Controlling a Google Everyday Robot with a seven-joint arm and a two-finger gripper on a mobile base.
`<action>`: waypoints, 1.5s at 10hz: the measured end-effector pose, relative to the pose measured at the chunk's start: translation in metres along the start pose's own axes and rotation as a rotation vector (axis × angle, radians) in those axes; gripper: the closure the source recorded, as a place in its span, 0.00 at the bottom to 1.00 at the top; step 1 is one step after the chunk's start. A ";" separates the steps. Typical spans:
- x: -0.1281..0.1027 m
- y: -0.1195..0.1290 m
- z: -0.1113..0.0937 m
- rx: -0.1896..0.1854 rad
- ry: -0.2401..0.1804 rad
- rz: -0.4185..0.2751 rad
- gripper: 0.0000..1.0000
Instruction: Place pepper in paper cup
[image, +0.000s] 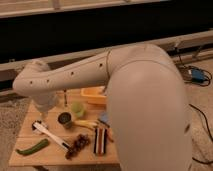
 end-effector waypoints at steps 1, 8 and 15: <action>-0.007 0.026 0.007 -0.008 -0.012 -0.144 0.35; 0.003 0.142 0.094 -0.051 0.031 -0.785 0.35; 0.006 0.149 0.145 0.006 0.112 -0.827 0.35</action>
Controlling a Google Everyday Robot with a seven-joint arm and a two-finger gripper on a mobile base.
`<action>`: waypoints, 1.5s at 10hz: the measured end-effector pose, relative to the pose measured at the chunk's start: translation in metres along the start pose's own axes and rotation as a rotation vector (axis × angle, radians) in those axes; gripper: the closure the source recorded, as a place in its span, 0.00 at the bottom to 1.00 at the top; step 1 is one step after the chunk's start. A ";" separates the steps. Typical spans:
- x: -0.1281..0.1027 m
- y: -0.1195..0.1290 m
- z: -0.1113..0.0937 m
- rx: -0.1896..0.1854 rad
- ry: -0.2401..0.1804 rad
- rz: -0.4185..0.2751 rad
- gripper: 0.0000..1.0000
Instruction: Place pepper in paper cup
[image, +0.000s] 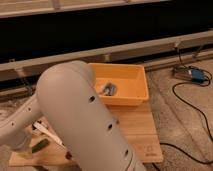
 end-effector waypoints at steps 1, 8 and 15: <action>0.002 -0.005 0.005 0.000 0.014 0.014 0.35; 0.008 -0.010 0.030 -0.003 0.144 0.041 0.58; 0.007 -0.018 -0.018 0.002 0.146 0.138 0.98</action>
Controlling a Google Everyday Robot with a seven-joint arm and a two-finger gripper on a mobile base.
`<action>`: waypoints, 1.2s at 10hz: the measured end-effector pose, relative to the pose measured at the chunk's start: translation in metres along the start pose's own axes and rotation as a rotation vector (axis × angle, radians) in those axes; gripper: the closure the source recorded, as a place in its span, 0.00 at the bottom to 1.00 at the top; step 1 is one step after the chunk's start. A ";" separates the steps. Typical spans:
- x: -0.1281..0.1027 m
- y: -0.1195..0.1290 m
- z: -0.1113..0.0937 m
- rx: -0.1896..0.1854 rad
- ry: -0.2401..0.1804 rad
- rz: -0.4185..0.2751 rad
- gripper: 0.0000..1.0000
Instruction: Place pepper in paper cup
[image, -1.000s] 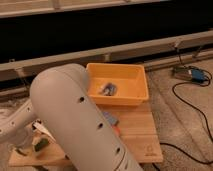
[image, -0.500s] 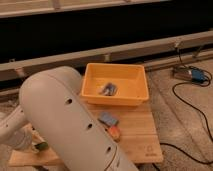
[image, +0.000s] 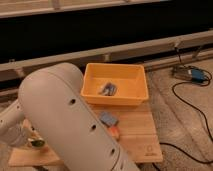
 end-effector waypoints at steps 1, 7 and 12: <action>0.001 -0.007 -0.016 -0.002 -0.025 0.028 0.98; -0.015 -0.125 -0.092 0.002 -0.171 0.224 0.98; -0.007 -0.227 -0.121 -0.008 -0.262 0.435 0.98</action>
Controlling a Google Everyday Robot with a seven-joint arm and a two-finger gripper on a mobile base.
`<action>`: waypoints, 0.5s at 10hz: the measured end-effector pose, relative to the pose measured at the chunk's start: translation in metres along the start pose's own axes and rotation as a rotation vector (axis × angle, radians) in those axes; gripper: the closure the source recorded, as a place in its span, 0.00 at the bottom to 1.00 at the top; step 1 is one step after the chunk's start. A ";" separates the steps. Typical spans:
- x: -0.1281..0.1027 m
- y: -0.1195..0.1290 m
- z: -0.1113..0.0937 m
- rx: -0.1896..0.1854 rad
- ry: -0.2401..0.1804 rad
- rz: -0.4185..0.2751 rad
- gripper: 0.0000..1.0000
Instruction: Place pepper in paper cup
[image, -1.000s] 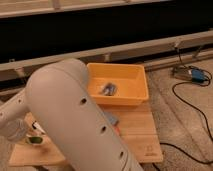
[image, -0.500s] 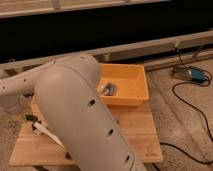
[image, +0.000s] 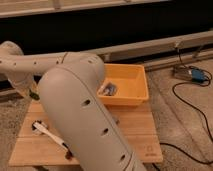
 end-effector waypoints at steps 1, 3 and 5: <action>-0.001 -0.002 0.000 -0.001 -0.003 0.005 0.98; -0.003 0.003 0.000 -0.008 -0.006 0.000 0.98; -0.001 0.000 0.001 -0.004 -0.005 0.004 0.98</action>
